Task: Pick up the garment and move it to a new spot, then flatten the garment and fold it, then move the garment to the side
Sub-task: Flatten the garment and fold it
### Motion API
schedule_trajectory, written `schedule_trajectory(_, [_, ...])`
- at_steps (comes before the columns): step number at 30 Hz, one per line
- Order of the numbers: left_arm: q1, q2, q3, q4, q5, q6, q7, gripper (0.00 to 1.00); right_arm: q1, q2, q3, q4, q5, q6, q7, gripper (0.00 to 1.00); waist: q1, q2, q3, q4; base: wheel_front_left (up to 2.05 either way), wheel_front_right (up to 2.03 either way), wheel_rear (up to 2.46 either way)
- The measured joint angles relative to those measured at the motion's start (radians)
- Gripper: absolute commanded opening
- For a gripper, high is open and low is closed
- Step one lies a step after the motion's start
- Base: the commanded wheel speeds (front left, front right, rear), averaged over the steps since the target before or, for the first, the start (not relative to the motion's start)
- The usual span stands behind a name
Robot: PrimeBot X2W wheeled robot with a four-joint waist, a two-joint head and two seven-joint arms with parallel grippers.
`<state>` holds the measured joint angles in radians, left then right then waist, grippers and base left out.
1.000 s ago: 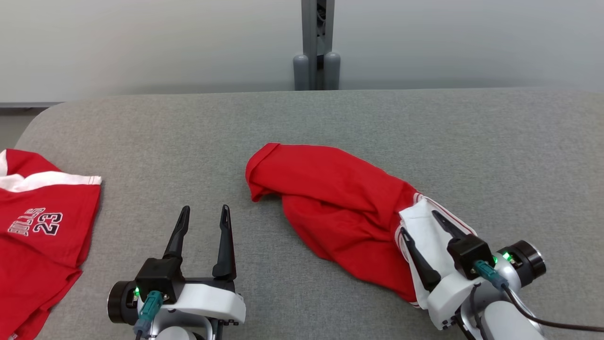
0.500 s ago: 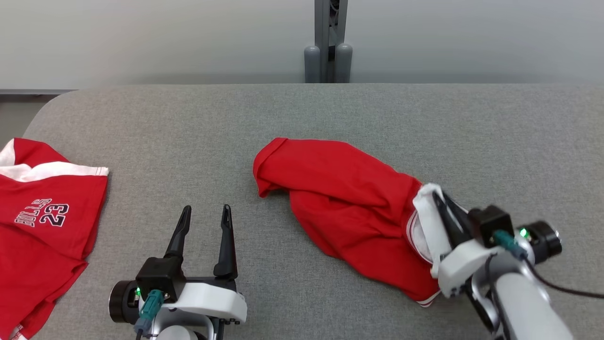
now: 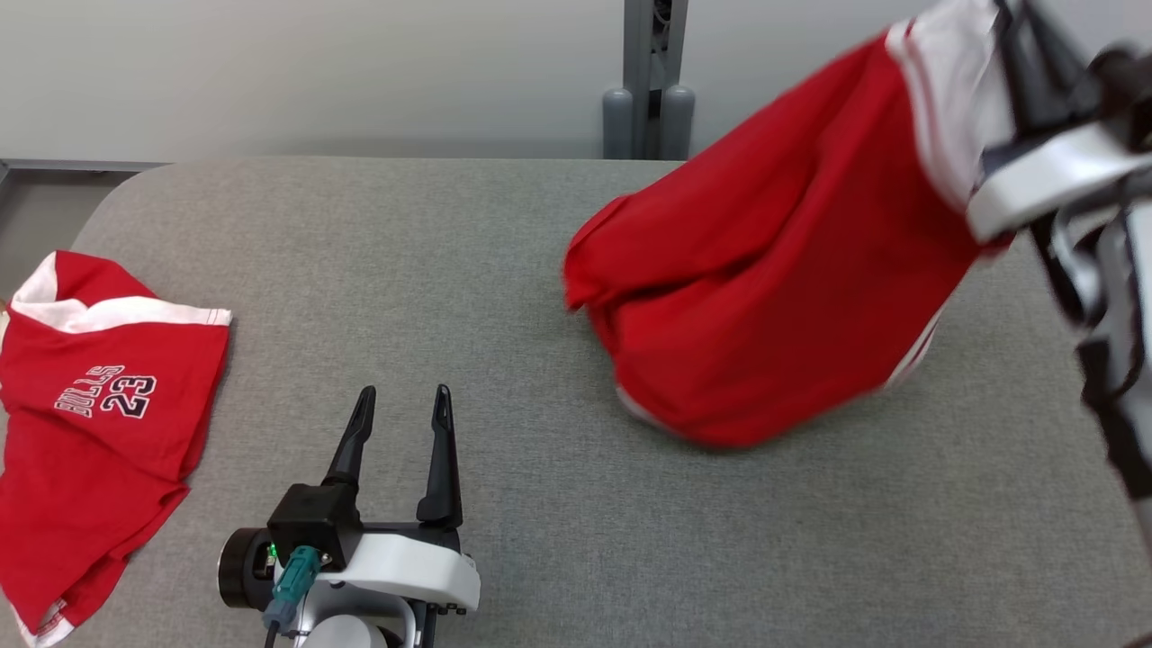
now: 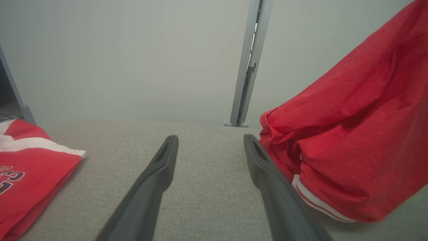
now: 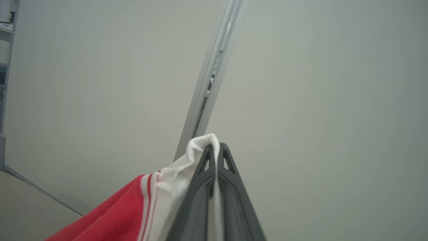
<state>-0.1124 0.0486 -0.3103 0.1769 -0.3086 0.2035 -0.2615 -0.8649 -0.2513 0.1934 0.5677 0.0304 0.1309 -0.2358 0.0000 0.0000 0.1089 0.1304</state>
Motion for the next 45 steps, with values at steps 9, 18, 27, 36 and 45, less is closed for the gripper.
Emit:
schedule_trajectory(9, [0.000,0.000,-0.003,-0.004,-0.009,0.009,0.000,1.00,-0.170,-0.028,0.067,-0.151,0.007,0.000,-0.029,0.00,0.0000,0.0000,0.009,0.038,0.00,0.00,0.00])
schedule_trajectory(18, [0.002,0.000,0.010,-0.008,-0.012,0.017,0.000,1.00,0.205,-0.102,0.455,-0.227,0.171,0.000,-0.029,0.00,0.0000,0.0000,0.008,0.008,0.00,0.00,0.00])
schedule_trajectory(27, [0.004,0.000,0.041,-0.003,-0.007,0.017,0.000,1.00,0.458,-0.232,0.717,-0.300,0.481,0.000,0.053,0.00,0.0000,0.0000,0.002,-0.072,0.00,0.00,0.00])
schedule_trajectory(36, [0.001,0.000,0.056,0.003,0.002,0.009,0.000,1.00,0.493,-0.414,0.796,-0.435,0.656,0.000,0.235,0.00,0.0000,0.0000,-0.002,-0.156,0.00,0.00,0.00])
schedule_trajectory(45, [0.001,0.000,0.062,0.016,0.002,0.007,0.000,1.00,0.511,-0.442,0.695,-0.463,0.720,0.000,0.317,1.00,0.0000,0.0000,-0.018,-0.205,0.00,0.00,0.00])
